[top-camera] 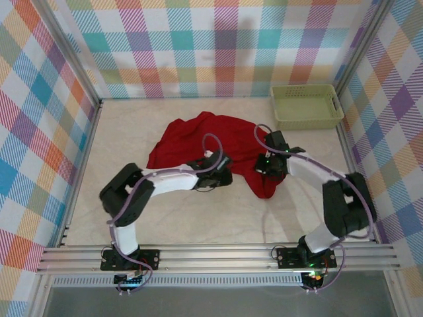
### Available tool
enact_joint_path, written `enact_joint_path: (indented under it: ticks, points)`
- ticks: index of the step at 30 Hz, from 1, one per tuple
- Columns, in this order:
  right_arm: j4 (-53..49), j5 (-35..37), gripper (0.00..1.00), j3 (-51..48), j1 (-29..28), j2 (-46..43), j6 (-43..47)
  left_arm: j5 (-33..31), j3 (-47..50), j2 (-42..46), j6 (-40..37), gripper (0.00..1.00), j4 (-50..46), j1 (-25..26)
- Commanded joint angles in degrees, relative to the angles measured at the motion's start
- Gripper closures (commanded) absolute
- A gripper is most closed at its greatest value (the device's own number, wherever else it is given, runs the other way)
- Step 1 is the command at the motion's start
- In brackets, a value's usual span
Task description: Fold the inside-out t-shirt
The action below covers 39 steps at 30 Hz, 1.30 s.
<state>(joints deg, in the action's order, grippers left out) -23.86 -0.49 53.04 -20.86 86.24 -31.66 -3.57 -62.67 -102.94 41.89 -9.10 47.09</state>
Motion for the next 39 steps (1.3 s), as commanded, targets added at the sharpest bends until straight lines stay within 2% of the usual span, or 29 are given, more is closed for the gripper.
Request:
enact_joint_path:
  ticks: [1, 6, 10, 13, 15, 18, 21, 24, 26, 27, 29, 31, 35, 39]
  points:
    - [-4.48, -3.11, 1.0, -1.94, -0.5, -8.09, 1.64, -5.12, 3.47, 9.0, -3.01, 0.68, -4.85, -4.51]
    - [-8.58, -5.1, 1.0, -2.85, -0.54, -16.13, 2.64, -8.44, 8.66, 18.53, -6.02, 0.63, -13.4, -14.29]
    - [-10.96, -8.58, 1.0, -2.92, -0.65, -20.86, 3.19, -7.9, 13.01, 24.57, -8.42, 0.55, -17.6, -27.42]
    - [-12.58, -8.33, 1.0, -4.05, -3.56, -22.67, 1.5, -4.97, 14.66, 26.36, -10.01, 0.53, -18.49, -35.97]
    - [-12.45, -7.66, 1.0, -5.64, -6.68, -22.22, -0.52, -4.12, 14.82, 26.31, -11.03, 0.52, -18.67, -39.04]
    - [-10.1, -6.36, 1.0, -8.72, -12.06, -19.67, -4.74, -3.99, 14.5, 25.07, -11.42, 0.52, -18.09, -40.39]
    - [-8.03, -4.42, 0.94, -10.47, -17.45, -16.98, -8.39, -3.91, 14.0, 23.11, -11.26, 0.52, -17.69, -41.42]
    - [-9.34, -2.29, 0.82, -9.81, -21.35, -15.92, -9.68, -3.79, 13.42, 21.83, -11.21, 0.52, -17.35, -42.2]
    - [-13.46, 0.67, 0.68, -8.44, -21.84, -16.72, -9.48, -4.42, 12.85, 20.92, -11.32, 0.52, -17.62, -42.55]
    - [-15.32, 2.75, 0.65, -7.93, -21.81, -17.62, -9.2, -4.59, 12.54, 20.6, -11.35, 0.52, -17.65, -42.74]
    - [-19.81, 9.03, 0.58, -6.93, -21.19, -19.83, -8.56, -4.92, 12.09, 20.05, -11.44, 0.52, -17.7, -42.83]
    - [-22.04, 11.86, 0.55, -6.94, -17.53, -20.75, -7.54, -5.27, 11.73, 19.55, -11.4, 0.51, -17.7, -42.84]
    - [-19.16, 6.52, 0.55, -9.0, -6.1, -19.31, -4.29, -4.79, 10.16, 16.87, -12.25, 0.49, -18.23, -42.83]
    - [-14.45, 2.2, 0.56, -9.17, -4.67, -16.72, -3.28, -2.93, 7.98, 14.57, -12.68, 0.5, -19.53, -42.15]
